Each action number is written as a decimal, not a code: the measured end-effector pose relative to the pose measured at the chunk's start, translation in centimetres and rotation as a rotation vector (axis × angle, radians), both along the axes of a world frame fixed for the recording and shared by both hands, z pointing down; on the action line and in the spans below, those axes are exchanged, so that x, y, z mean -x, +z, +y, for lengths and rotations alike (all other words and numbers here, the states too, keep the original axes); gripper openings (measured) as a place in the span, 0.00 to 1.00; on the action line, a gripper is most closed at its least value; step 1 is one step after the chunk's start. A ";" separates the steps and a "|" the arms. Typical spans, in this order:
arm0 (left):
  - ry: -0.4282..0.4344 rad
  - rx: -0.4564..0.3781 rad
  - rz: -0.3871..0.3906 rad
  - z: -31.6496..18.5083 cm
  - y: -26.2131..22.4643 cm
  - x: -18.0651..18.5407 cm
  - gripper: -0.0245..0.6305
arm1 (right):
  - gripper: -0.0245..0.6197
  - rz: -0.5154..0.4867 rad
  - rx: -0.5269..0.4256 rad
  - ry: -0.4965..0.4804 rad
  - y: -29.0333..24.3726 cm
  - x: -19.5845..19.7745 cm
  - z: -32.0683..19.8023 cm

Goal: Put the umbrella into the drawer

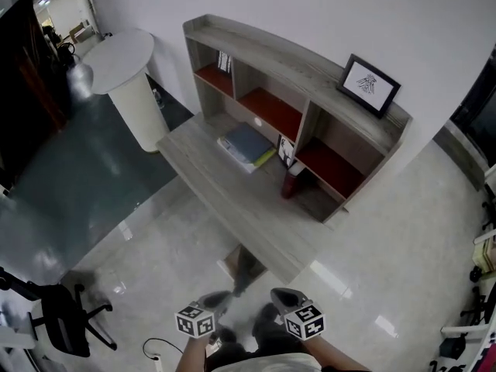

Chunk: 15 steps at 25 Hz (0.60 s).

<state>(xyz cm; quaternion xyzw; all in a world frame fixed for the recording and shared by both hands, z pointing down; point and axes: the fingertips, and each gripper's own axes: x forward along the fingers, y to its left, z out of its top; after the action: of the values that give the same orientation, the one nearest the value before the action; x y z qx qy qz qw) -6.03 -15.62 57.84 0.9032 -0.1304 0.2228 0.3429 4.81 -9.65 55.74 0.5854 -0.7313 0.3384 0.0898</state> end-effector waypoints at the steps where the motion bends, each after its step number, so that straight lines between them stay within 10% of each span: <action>1: 0.003 -0.013 0.003 0.3 -0.7 0.7 0.06 | 0.05 0.000 -0.007 0.007 -0.7 0.7 0.4; 15: 0.136 -0.080 0.052 7.2 -8.4 11.5 0.04 | 0.05 0.062 -0.108 0.144 -8.4 10.2 7.7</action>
<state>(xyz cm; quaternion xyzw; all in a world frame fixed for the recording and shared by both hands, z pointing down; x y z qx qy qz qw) -17.58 -8.39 49.45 0.9285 -0.0687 0.2165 0.2938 -5.43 -1.99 47.35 0.6507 -0.7013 0.2858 0.0564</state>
